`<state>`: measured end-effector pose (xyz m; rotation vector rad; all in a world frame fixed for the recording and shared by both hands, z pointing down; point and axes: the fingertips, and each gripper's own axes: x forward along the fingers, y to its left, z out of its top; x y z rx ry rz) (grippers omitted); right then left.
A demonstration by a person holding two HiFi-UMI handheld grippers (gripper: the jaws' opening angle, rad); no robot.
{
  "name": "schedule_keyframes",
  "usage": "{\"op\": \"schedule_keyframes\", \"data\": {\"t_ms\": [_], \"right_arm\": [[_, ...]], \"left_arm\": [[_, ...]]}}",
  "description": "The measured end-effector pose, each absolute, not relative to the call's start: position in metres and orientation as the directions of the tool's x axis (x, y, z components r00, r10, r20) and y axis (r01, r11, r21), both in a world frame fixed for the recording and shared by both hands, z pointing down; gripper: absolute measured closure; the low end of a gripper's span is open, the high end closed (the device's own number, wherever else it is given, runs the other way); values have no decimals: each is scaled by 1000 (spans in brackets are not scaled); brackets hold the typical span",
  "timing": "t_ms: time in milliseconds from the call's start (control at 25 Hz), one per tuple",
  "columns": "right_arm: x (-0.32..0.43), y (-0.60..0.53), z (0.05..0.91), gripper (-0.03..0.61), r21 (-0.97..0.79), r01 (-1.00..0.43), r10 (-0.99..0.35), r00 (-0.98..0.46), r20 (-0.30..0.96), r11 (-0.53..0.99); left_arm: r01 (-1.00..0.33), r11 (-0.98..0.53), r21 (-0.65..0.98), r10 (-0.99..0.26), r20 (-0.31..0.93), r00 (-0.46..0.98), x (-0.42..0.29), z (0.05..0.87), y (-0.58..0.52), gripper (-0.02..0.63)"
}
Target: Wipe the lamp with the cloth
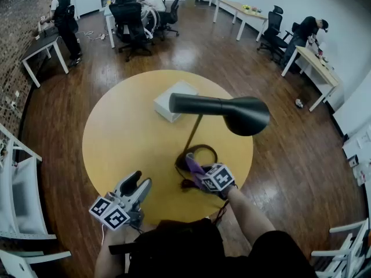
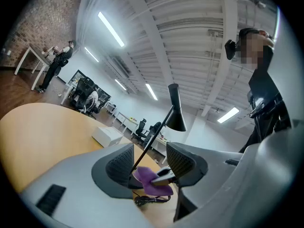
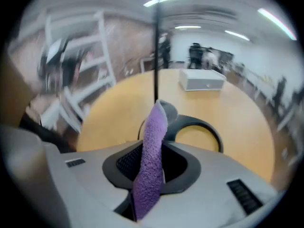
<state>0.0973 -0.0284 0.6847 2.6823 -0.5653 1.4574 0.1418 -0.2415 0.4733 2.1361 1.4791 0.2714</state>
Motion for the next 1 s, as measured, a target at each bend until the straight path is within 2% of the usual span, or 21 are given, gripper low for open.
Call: {"op": "schedule_keyframes", "data": {"t_ms": [80,160,240,280,360,440,560,720,800,1000], "right_arm": [[118,-20,654,486,-490,-82,-405,687,603,-868],[138,1,634,486,-731,63,-343,854,393,-680],[154,24,630,488,-811,124,-210,933,291,-571],[162,32,630,488,-801,139,-158,947,279,-582],[177,38,633,487,-740,155,-104,951,291,-654],[191,32,639,487,-676,149,-107,941,322,-722],[202,16,664,487,-561,133,-154,888,434,-817],[184,-14,698,488,-344,21,-196,788,584,-939],[172,-17,707,488,-238,-13,-163,766,622,-971],[139,-19,719,488,-103,-91,-137,714,686,-990]], "left_arm": [[801,-264,537,913,-130,387,143,475,-247,405],[793,-268,547,911,-124,394,144,476,-253,405],[789,-277,549,910,-114,399,144,477,-260,405],[787,-283,548,909,-108,402,144,477,-262,405],[785,-296,544,908,-94,407,143,477,-267,405],[785,-309,538,907,-83,414,141,476,-272,405],[782,-323,533,901,-79,426,143,475,-277,405],[771,-336,541,893,-78,444,148,479,-284,405],[769,-332,546,893,-81,443,150,482,-282,405],[770,-296,566,907,-86,413,150,488,-268,405]]}}
